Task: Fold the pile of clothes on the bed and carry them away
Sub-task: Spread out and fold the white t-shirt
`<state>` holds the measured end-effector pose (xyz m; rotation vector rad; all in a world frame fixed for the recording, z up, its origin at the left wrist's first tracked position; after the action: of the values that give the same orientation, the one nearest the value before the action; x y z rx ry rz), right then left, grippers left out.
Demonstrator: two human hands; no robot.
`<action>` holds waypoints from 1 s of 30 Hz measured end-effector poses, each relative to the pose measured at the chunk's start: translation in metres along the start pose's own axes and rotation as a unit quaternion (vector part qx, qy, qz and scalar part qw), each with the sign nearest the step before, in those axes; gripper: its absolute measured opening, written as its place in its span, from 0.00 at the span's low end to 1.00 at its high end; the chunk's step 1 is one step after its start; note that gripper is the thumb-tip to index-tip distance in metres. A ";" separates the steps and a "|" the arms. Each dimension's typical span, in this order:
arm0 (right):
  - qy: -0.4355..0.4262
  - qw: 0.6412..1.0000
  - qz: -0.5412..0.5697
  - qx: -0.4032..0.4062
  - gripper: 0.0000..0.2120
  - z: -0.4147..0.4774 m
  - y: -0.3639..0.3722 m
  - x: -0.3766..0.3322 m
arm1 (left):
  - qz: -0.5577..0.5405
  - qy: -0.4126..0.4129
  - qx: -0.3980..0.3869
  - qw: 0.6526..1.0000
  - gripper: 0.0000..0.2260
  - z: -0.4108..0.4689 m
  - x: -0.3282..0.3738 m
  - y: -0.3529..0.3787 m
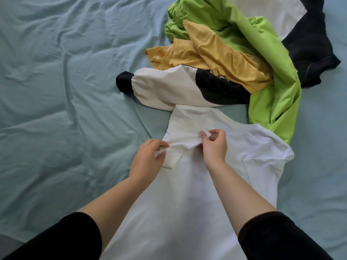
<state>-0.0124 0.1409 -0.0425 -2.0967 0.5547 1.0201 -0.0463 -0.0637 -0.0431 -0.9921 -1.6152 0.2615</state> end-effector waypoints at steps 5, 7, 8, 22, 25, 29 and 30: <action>-0.372 0.907 -0.180 -0.080 0.09 -0.033 0.020 -0.023 | 0.063 0.077 0.040 0.994 0.13 0.013 0.012 -0.005; -0.390 0.837 -0.313 -0.224 0.20 -0.029 0.043 -0.014 | 0.193 0.113 -0.040 0.974 0.23 0.019 0.008 0.005; -0.359 0.810 -0.380 -0.266 0.23 -0.018 0.049 -0.008 | 0.267 0.116 -0.086 0.953 0.29 0.021 0.001 0.011; -0.252 0.808 -0.505 -0.168 0.31 -0.086 0.003 0.089 | 0.408 0.166 -0.165 0.883 0.54 -0.043 -0.036 0.030; -0.241 0.812 -0.501 -0.176 0.32 -0.119 -0.014 0.104 | 0.428 0.166 -0.197 0.866 0.53 -0.063 -0.046 0.025; -0.179 0.807 -0.509 -0.240 0.32 -0.185 -0.061 0.138 | 0.474 0.181 -0.256 0.823 0.51 -0.103 -0.055 0.013; -0.156 0.800 -0.513 -0.267 0.33 -0.203 -0.073 0.147 | 0.485 0.187 -0.275 0.809 0.51 -0.117 -0.057 0.011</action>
<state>0.2205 0.0236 -0.0449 -2.1083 -1.0788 0.8322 0.0618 -0.1367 -0.0535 -2.1439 -0.6885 0.2530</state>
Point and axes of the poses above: each hand's wrist, its own z-axis towards the middle knuckle, its own y-axis out of the palm, x = y × z, the point moved 3 cm from there along z, towards the middle knuckle, and after that the axes turned 6 degrees about z, right-handed, at the moved point
